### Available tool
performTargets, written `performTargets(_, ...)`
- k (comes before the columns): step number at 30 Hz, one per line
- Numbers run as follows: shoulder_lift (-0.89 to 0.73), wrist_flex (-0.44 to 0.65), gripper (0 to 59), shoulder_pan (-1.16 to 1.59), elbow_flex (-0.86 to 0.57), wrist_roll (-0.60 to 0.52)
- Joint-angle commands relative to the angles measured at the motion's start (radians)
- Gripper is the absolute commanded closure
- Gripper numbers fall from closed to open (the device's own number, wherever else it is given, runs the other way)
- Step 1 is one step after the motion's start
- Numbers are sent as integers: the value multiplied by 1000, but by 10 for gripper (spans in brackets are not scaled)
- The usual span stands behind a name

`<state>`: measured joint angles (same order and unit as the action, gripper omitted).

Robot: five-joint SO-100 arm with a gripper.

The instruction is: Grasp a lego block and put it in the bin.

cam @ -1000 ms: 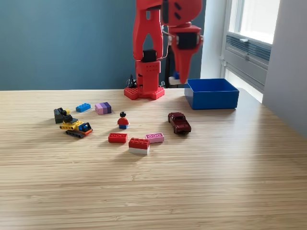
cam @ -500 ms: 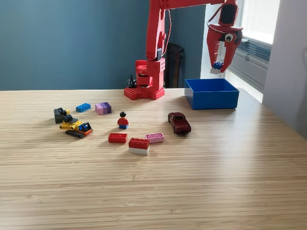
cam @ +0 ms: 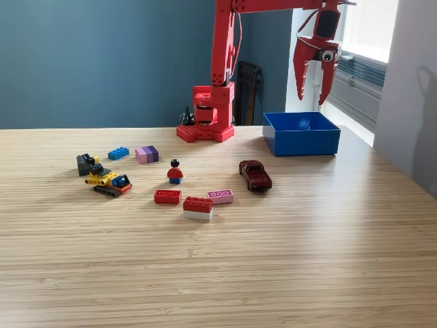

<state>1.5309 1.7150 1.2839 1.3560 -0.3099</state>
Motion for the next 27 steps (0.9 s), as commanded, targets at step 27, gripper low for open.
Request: performTargets(27, 38, 8, 367, -396, -135, 67)
